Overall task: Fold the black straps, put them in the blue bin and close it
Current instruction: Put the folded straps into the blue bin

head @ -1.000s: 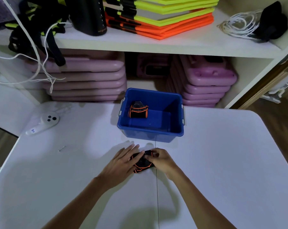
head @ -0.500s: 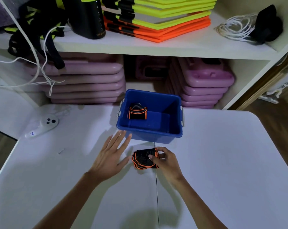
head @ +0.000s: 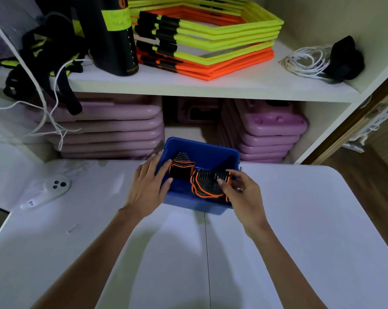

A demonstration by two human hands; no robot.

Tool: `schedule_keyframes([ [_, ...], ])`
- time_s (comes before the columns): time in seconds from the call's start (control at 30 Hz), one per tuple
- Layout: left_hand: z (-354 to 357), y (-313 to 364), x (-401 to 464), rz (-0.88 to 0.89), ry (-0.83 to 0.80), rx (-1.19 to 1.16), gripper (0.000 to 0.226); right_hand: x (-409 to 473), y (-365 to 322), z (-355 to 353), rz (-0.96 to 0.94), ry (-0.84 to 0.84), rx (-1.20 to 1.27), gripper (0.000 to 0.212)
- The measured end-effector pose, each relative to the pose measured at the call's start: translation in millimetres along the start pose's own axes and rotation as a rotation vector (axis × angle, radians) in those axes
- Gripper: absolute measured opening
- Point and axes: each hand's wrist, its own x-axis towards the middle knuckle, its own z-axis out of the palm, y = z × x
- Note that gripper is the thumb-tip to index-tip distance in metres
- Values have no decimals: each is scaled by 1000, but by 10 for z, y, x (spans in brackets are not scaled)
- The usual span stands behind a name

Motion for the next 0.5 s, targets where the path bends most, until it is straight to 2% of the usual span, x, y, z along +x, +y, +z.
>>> schedule_keyframes([
  [0.13, 192, 25, 34, -9, -145, -57, 61, 501, 136, 198, 54, 134, -143, 30],
  [0.3, 237, 138, -130, -66, -137, -109, 62, 897, 334, 508, 191, 119, -209, 10],
  [0.5, 270, 154, -184, -96, -118, -94, 61, 1270, 668, 684, 402, 104, -188, 21],
])
